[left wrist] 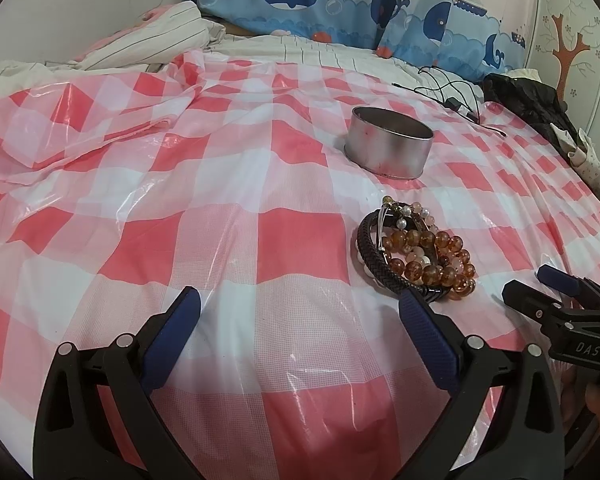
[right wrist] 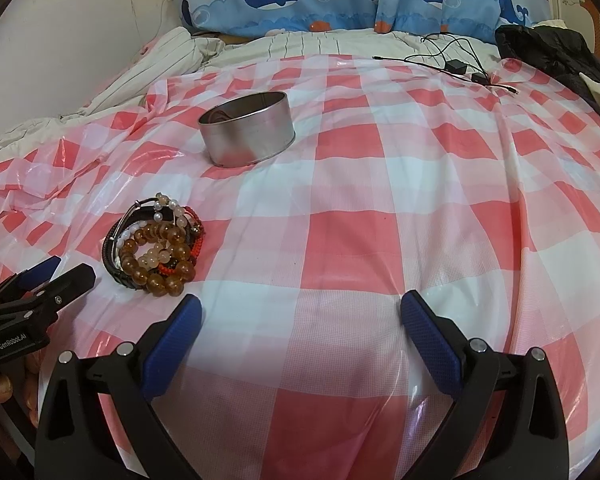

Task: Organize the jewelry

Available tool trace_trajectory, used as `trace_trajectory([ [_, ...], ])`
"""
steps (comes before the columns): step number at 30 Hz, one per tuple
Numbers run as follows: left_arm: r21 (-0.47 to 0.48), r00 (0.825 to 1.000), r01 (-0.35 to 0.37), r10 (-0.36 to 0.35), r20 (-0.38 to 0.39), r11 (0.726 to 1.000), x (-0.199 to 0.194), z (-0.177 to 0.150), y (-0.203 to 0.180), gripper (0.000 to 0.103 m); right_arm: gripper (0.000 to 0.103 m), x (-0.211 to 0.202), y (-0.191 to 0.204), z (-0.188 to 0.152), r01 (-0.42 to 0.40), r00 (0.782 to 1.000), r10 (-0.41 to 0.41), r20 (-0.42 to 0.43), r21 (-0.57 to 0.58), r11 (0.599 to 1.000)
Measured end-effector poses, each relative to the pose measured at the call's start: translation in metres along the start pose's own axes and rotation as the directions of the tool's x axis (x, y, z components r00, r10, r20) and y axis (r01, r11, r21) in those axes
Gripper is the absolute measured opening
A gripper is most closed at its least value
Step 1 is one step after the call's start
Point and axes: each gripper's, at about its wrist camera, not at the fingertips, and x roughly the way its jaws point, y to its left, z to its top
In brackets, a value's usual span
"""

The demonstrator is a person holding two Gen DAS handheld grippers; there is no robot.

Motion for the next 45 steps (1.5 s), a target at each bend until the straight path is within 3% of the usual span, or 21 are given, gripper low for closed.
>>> trace_trajectory([
  [38, 0.021, 1.0, -0.025, 0.025, -0.01, 0.999, 0.002, 0.0, -0.004, 0.095, 0.095, -0.001, -0.001, -0.002, 0.002, 1.0, -0.002, 0.002, -0.001, 1.0],
  [43, 0.001, 0.999, 0.001, -0.001, 0.036, 1.0, -0.011, 0.002, 0.0, 0.095, 0.095, -0.013, 0.003, 0.002, 0.0, 0.998, 0.001, 0.06, -0.012, 1.0],
  [45, -0.028, 0.997, 0.014, -0.012, 0.073, 1.0, -0.02, 0.005, 0.007, 0.095, 0.095, -0.02, 0.009, 0.006, -0.042, 0.995, 0.044, 0.087, -0.029, 0.999],
])
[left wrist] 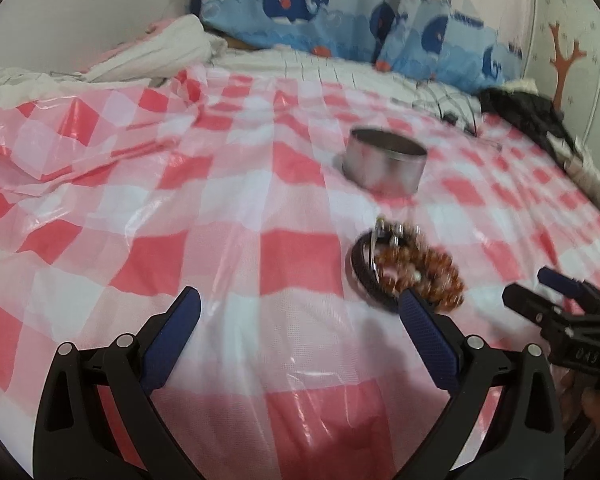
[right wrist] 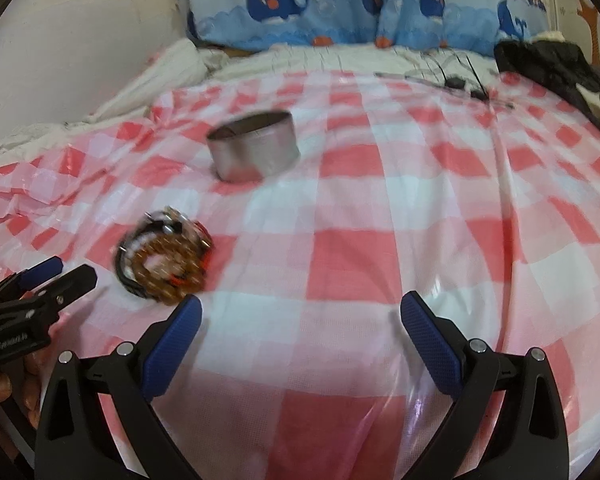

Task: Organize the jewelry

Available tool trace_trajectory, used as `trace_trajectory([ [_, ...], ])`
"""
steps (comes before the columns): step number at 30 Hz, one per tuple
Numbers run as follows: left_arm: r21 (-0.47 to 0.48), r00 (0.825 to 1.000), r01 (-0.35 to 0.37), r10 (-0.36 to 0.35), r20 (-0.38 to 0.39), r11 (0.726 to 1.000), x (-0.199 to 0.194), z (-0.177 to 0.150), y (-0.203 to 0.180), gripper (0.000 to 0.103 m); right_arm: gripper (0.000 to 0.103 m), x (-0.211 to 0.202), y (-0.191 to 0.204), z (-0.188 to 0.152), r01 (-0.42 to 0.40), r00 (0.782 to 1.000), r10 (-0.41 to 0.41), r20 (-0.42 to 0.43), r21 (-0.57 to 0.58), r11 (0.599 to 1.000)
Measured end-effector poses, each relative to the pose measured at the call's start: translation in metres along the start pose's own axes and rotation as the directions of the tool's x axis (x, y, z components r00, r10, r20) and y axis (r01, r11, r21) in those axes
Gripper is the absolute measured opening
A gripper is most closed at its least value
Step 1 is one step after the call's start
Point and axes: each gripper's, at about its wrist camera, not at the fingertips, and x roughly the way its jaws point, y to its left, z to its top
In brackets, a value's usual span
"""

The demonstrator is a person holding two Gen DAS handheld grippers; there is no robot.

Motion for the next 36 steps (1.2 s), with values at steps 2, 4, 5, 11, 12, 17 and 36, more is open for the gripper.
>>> trace_trajectory([
  [2, -0.026, 1.0, 0.0, 0.001, 0.017, 1.0, -0.003, 0.004, 0.006, 0.095, 0.095, 0.003, 0.009, 0.007, -0.07, 0.997, 0.07, -0.015, -0.02, 0.997],
  [4, -0.056, 1.0, -0.006, 0.007, 0.021, 0.998, -0.003, 0.006, 0.011, 0.095, 0.095, 0.01, 0.018, 0.013, -0.112, 0.993, 0.109, -0.05, -0.063, 0.992],
  [5, -0.075, 1.0, -0.007, 0.008, 0.016, 0.997, -0.001, 0.006, 0.016, 0.095, 0.094, 0.014, 0.023, 0.017, -0.129, 0.99, 0.124, -0.064, -0.083, 0.988],
  [11, -0.153, 1.0, -0.009, 0.006, -0.019, 0.988, 0.009, 0.007, 0.027, 0.095, 0.055, 0.035, 0.031, 0.03, -0.194, 0.975, 0.176, -0.139, -0.129, 0.972],
  [12, -0.16, 1.0, -0.007, 0.005, -0.017, 0.987, 0.009, 0.007, 0.028, 0.095, 0.054, 0.037, 0.031, 0.028, -0.2, 0.973, 0.182, -0.143, -0.131, 0.971],
  [17, -0.157, 1.0, -0.004, 0.0, -0.025, 0.988, 0.013, 0.008, 0.024, 0.095, 0.052, 0.048, 0.039, 0.029, -0.245, 0.962, 0.223, -0.157, -0.139, 0.96],
  [36, -0.128, 0.999, -0.001, -0.003, -0.034, 0.992, 0.017, 0.01, 0.015, 0.095, 0.012, 0.006, -0.002, 0.041, -0.355, 0.935, 0.355, -0.001, 0.044, 0.934],
])
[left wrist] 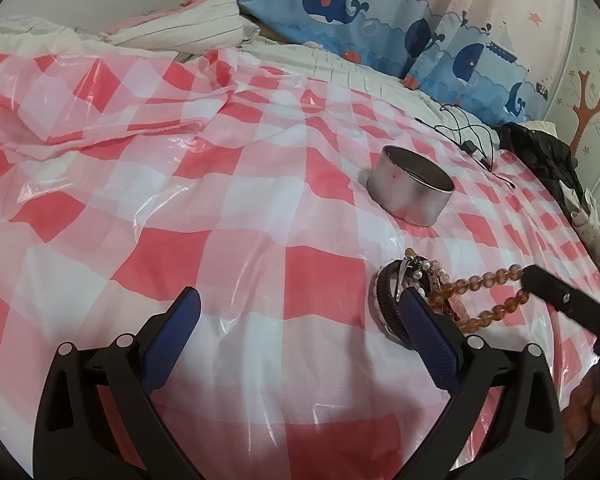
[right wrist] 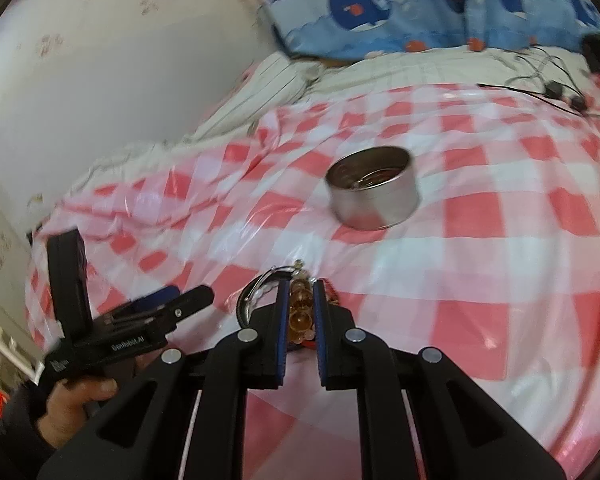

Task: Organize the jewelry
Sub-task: 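Close the right tool on the amber bead bracelet and lift it, then hold the amber bead bracelet up with the right tool while the left tool reaches the silver bangle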

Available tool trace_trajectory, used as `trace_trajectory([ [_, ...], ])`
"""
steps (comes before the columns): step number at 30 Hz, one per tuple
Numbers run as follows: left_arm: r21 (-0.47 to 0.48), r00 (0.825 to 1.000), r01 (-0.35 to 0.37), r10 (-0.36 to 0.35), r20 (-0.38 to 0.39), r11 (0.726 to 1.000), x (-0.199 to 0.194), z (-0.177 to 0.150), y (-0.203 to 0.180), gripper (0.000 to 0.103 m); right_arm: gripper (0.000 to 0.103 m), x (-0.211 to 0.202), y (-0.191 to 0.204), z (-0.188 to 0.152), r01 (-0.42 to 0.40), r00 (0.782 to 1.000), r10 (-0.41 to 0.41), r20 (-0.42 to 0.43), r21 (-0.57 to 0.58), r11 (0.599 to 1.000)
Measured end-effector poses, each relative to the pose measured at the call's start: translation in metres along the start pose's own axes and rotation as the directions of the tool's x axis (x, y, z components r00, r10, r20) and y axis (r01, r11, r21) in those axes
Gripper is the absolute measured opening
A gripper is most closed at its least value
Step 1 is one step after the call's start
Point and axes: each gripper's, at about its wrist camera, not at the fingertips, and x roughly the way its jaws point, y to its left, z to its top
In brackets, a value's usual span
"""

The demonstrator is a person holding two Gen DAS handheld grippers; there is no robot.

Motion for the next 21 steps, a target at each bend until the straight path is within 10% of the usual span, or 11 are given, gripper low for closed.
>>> trace_trajectory([
  [5, 0.18, 0.999, 0.033, -0.035, 0.006, 0.983, -0.004, -0.003, -0.032, 0.095, 0.012, -0.005, -0.034, 0.002, 0.131, 0.991, -0.134, 0.013, 0.115, 0.985],
  [12, 0.487, 0.992, 0.123, -0.123, -0.033, 0.865, -0.006, -0.005, -0.089, 0.095, 0.013, 0.0, -0.056, -0.003, 0.231, 0.973, -0.228, -0.038, 0.163, 0.959],
  [15, 0.588, 0.988, 0.147, -0.152, -0.04, 0.796, -0.001, 0.005, -0.106, 0.095, 0.025, 0.002, -0.062, -0.006, 0.241, 0.971, -0.235, -0.051, 0.183, 0.953],
  [21, 0.615, 0.969, 0.239, -0.221, -0.106, 0.752, 0.022, 0.034, -0.101, 0.095, 0.045, 0.01, -0.059, -0.008, 0.266, 0.963, -0.257, -0.076, 0.155, 0.951],
])
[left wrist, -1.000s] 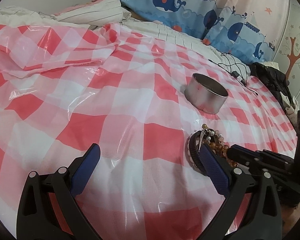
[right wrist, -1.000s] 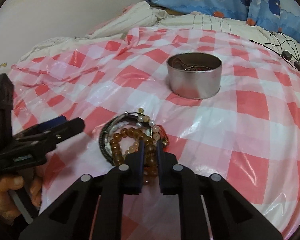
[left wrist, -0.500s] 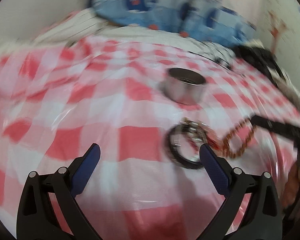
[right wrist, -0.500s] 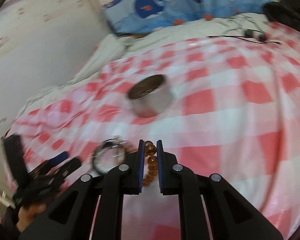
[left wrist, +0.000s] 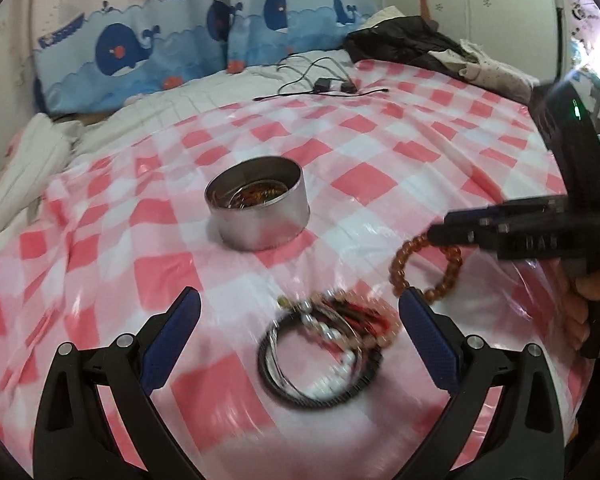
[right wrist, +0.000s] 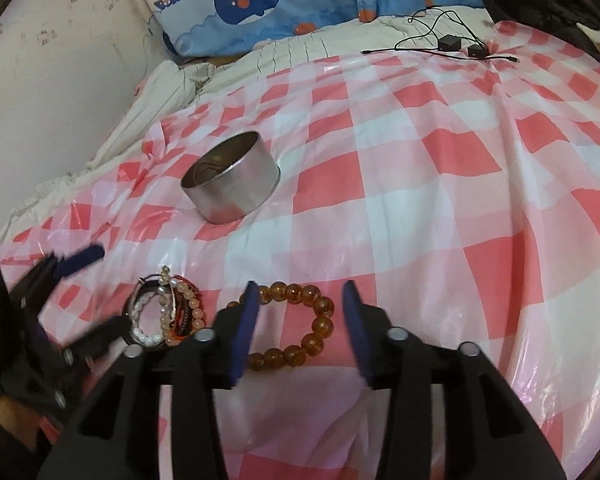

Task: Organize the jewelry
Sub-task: 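Hold the amber bead bracelet up with the right tool while the left tool reaches the silver bangle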

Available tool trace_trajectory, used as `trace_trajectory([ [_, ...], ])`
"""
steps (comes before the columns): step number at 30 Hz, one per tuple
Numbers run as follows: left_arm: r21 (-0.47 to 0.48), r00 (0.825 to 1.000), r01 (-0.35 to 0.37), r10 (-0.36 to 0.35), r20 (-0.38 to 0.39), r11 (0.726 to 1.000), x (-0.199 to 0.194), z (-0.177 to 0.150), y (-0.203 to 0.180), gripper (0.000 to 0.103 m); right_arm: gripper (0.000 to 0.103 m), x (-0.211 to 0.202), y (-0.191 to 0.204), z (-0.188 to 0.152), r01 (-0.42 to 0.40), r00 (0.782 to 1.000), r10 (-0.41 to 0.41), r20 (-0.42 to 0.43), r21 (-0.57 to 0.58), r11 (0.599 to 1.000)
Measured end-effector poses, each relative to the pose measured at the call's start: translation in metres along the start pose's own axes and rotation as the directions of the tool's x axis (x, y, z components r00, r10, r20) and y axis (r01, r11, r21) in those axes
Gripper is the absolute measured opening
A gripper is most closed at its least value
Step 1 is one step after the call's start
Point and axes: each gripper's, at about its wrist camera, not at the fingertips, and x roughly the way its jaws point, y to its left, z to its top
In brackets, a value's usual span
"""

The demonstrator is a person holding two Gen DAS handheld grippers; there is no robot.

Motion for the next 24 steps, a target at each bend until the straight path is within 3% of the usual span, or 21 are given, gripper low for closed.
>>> trace_trajectory([
  [3, 0.067, 0.998, 0.057, -0.056, -0.012, 0.996, 0.014, 0.008, 0.002, 0.095, 0.046, 0.007, 0.001, -0.003, -0.002, 1.0, 0.002, -0.022, 0.0, 1.0],
  [5, 0.117, 0.997, 0.078, -0.075, -0.024, 0.99, 0.022, 0.01, -0.001, 0.086, 0.047, 0.008, 0.001, -0.003, 0.0, 1.0, 0.0, -0.025, -0.003, 1.0],
  [7, 0.17, 0.994, 0.1, -0.091, -0.062, 0.98, 0.033, 0.011, -0.004, 0.069, 0.049, 0.01, 0.002, -0.003, 0.0, 1.0, 0.0, -0.027, -0.005, 1.0],
  [12, 0.184, 0.983, 0.154, -0.133, -0.124, 0.971, 0.047, 0.007, -0.006, 0.043, 0.056, 0.014, 0.007, -0.003, 0.001, 0.999, -0.002, -0.034, -0.02, 1.0],
  [17, 0.19, 0.988, 0.122, -0.101, -0.117, 0.974, 0.032, 0.007, -0.002, 0.045, 0.058, 0.014, 0.006, -0.003, -0.007, 0.999, 0.007, -0.034, -0.015, 1.0],
  [19, 0.17, 0.99, 0.11, -0.093, -0.101, 0.979, 0.022, 0.008, 0.002, 0.056, 0.058, 0.014, 0.006, -0.002, -0.007, 0.999, 0.007, -0.035, -0.014, 1.0],
  [20, 0.152, 0.99, 0.116, -0.102, -0.095, 0.982, 0.018, 0.007, 0.005, 0.056, 0.058, 0.014, 0.006, -0.003, -0.005, 0.999, 0.005, -0.036, -0.016, 1.0],
  [23, 0.128, 0.987, 0.105, -0.088, -0.134, 0.986, 0.023, 0.004, 0.009, 0.056, 0.059, 0.014, 0.006, -0.002, -0.005, 0.999, 0.005, -0.036, -0.018, 1.0],
  [24, 0.129, 0.984, 0.089, -0.067, -0.166, 0.988, 0.029, 0.001, 0.01, 0.048, 0.059, 0.014, 0.006, -0.002, -0.005, 0.999, 0.004, -0.036, -0.018, 1.0],
])
